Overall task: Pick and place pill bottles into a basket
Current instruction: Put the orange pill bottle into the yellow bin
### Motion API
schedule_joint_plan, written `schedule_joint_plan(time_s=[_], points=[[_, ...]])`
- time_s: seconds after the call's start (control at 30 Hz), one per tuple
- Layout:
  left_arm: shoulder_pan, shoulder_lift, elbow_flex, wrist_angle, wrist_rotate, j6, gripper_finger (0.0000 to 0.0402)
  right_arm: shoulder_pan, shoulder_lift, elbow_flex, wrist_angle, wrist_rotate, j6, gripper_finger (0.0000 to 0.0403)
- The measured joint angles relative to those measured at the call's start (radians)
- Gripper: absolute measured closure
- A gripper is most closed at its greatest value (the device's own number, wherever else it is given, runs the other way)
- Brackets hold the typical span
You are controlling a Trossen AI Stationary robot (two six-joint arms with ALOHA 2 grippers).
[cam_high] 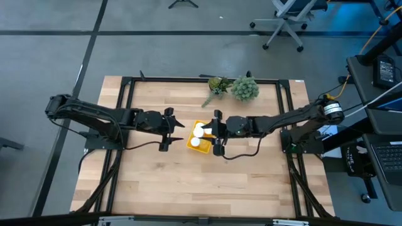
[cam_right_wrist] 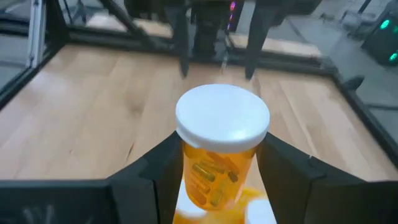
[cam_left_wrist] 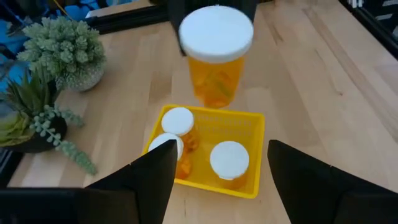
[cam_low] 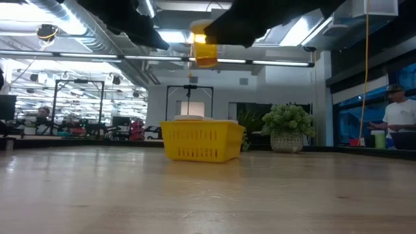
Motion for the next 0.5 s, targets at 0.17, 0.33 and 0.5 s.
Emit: schedule_joint_plan(time_s=[0.17, 0.33, 0.5], points=[[0.000, 0.004, 0.000, 0.001, -0.002, -0.004, 0.0155, 0.017, -0.023, -0.001, -0.079, -0.001, 0.036, 0.0215], [0.000, 0.006, 0.000, 0.004, 0.002, -0.013, 0.0155, 0.035, -0.024, -0.022, -0.087, -0.002, 0.088, 0.0215], [0.000, 0.006, 0.000, -0.001, 0.002, -0.024, 0.0155, 0.043, -0.023, -0.091, 0.000, 0.003, 0.132, 0.0215]])
